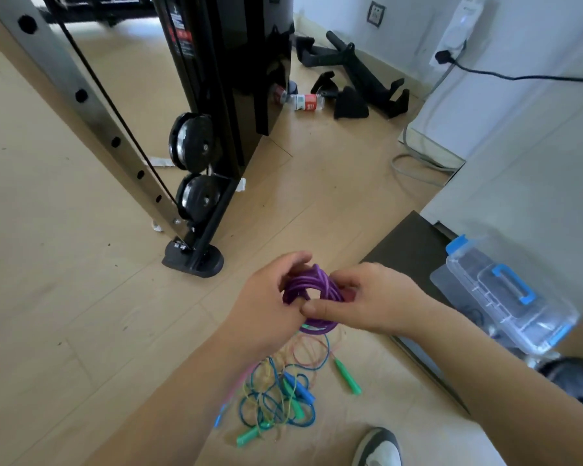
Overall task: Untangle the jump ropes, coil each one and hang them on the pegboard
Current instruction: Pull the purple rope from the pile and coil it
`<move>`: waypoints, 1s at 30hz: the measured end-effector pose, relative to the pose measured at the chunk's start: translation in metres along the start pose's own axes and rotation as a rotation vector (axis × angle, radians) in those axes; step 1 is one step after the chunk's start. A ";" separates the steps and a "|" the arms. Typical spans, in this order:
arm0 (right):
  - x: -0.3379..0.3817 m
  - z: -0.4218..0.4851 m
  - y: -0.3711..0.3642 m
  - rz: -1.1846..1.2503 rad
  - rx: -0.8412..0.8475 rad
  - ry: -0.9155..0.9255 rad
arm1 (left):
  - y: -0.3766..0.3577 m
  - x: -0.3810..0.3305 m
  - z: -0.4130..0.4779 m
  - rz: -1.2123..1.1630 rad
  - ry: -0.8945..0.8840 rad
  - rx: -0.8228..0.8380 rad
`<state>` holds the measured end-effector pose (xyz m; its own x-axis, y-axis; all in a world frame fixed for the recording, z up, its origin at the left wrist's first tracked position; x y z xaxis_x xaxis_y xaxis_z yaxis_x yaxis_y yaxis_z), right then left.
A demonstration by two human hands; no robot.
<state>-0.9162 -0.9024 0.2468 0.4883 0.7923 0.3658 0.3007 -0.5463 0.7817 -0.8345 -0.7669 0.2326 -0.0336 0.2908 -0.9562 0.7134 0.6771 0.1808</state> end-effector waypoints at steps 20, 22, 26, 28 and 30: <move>0.124 -0.230 0.405 0.013 -0.048 0.006 | 0.047 -0.491 -0.056 0.984 -0.621 0.175; 0.142 -0.257 0.439 0.006 -0.075 0.015 | 0.057 -0.532 -0.059 1.002 -0.721 0.161; 0.165 -0.289 0.488 0.089 -0.062 0.034 | 0.071 -0.596 -0.058 1.020 -0.848 0.120; 0.164 -0.294 0.503 0.249 -0.012 0.027 | 0.071 -0.623 -0.050 1.016 -0.854 0.120; 0.154 -0.290 0.520 0.413 0.003 0.006 | 0.065 -0.649 -0.035 0.954 -0.829 0.118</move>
<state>-0.9222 -0.9856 0.8563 0.5634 0.5080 0.6516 0.0827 -0.8194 0.5673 -0.7906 -0.8879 0.8734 0.9422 0.0902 -0.3227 0.2720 0.3567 0.8938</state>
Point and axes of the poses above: each hand's wrist, its own z-axis towards the middle knuckle, its own y-axis out of the back of the hand, x = y × z, the point moved 8 cm from there along z, towards the middle knuckle, and after that the axes turned 6 degrees about -z, right-handed, at the moved point
